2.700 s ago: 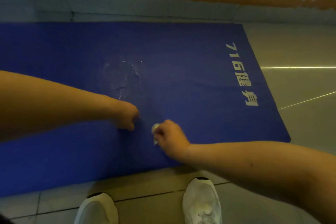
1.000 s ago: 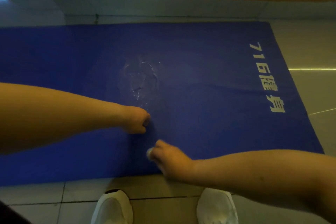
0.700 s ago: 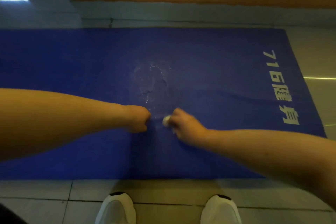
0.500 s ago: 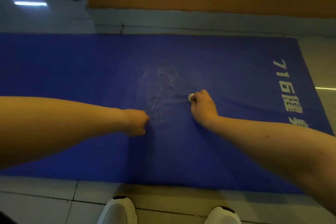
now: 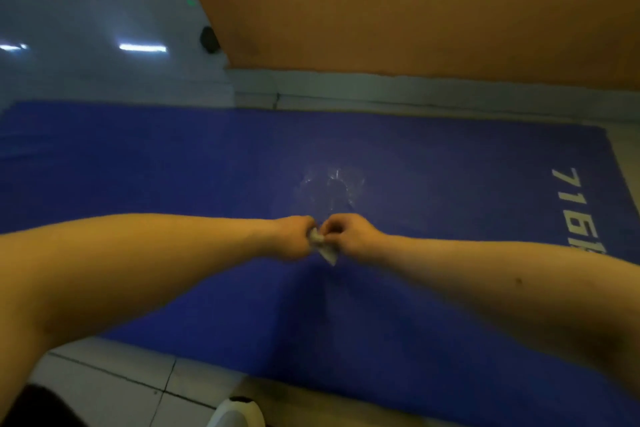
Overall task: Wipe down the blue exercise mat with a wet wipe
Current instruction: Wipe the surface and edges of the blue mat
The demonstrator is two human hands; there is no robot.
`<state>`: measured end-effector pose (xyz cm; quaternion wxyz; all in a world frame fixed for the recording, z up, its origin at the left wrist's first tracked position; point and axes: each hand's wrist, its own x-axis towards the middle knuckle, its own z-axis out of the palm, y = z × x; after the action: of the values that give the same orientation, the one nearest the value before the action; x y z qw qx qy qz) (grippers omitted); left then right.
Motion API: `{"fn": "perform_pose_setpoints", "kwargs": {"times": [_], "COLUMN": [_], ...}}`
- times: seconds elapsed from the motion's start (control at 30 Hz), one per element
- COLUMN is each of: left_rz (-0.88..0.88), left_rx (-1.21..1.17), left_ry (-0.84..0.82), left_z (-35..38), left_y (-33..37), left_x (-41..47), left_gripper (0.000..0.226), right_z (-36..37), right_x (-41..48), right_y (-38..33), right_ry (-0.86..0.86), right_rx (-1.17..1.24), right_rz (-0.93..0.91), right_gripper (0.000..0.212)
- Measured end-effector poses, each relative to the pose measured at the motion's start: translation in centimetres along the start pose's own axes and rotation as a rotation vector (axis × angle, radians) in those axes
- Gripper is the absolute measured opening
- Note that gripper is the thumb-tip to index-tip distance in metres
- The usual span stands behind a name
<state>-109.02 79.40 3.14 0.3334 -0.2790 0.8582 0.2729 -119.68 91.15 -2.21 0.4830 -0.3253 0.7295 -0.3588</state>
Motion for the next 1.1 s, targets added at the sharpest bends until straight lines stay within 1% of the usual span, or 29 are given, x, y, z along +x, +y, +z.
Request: {"fn": "perform_pose_setpoints", "kwargs": {"times": [0.03,0.1,0.17,0.2,0.23,0.3,0.33,0.37,0.4,0.43,0.47,0.5,0.53,0.6,0.7,0.77,0.83,0.9,0.93,1.0,1.1], "left_rz": [-0.015,-0.03,-0.032,-0.04,-0.031,-0.04,-0.049,-0.055,-0.063,-0.072,-0.078,-0.077,-0.073,-0.062,-0.048,-0.027,0.029,0.121,0.161,0.221,0.264], "left_rx": [-0.134,-0.39,-0.556,-0.595,-0.597,-0.529,-0.488,-0.451,-0.417,-0.405,-0.4,-0.397,-0.394,-0.378,-0.389,-0.399,-0.45,-0.6,-0.664,-0.711,-0.753], "left_ry": [0.033,0.043,0.055,0.058,0.064,0.075,0.086,0.098,0.106,0.105,0.098,0.084,0.07,0.06,0.059,0.026,0.002,-0.042,-0.069,-0.097,-0.07], "left_z": [-0.6,-1.6,-2.7,-3.0,-3.4,-3.9,-4.1,-4.2,-4.5,-4.5,-4.6,-4.6,-4.5,-4.5,-4.4,-4.1,-3.9,-3.9,-4.0,-4.2,-4.2], "left_y": [0.4,1.2,1.7,1.7,1.7,1.4,1.1,0.8,0.4,0.0,-0.3,-0.6,-1.1,-1.7,-2.5,-3.2,-3.4,-3.1,-3.1,-3.2,-3.7], "left_x": [-0.2,-0.8,-1.4,-2.0,-2.0,-2.6,-2.7,-2.6,-2.2,-1.8,-1.5,-1.2,-0.8,-0.3,0.4,0.9,1.8,2.6,3.0,4.4,6.2], "left_gripper": [0.031,0.03,0.031,0.031,0.03,0.026,0.024,0.022,0.019,0.016,0.012,0.011,0.01,0.011,0.01,0.007,0.003,0.01,0.019,0.033,0.024], "right_z": [-1.2,-2.6,-3.4,-3.4,-3.6,-3.2,-3.1,-2.9,-2.8,-2.6,-2.6,-2.5,-2.5,-2.6,-3.4,-3.3,-3.2,-3.0,-2.7,-2.4,-2.3], "right_x": [0.3,0.4,0.1,-0.2,-0.2,-0.3,-0.3,-0.2,-0.1,-0.2,-0.4,-0.8,-1.1,-1.3,-1.2,-0.8,-0.1,0.4,0.8,1.4,2.2], "right_y": [-0.4,-1.0,-1.9,-2.2,-2.6,-2.7,-2.7,-2.5,-2.4,-2.2,-2.1,-2.2,-2.1,-1.6,-1.0,-1.4,-1.8,-2.4,-2.7,-3.0,-3.0], "right_ry": [0.021,0.02,-0.006,-0.02,-0.026,-0.109,-0.167,-0.217,-0.246,-0.256,-0.247,-0.203,-0.14,-0.019,0.089,0.128,0.189,0.229,0.247,0.284,0.412], "right_rx": [0.068,0.193,0.326,0.402,0.491,0.728,0.816,0.85,0.827,0.77,0.69,0.589,0.497,0.413,0.408,0.427,0.471,0.48,0.476,0.456,0.418], "right_rz": [0.023,0.07,0.091,0.111,0.137,0.25,0.296,0.317,0.308,0.286,0.254,0.226,0.218,0.241,0.285,0.317,0.328,0.311,0.308,0.322,0.409], "right_gripper": [0.014,0.012,0.009,0.004,0.005,0.021,0.029,0.035,0.037,0.032,0.023,0.014,0.01,0.017,0.024,0.02,0.015,0.015,0.014,0.018,0.027]}}
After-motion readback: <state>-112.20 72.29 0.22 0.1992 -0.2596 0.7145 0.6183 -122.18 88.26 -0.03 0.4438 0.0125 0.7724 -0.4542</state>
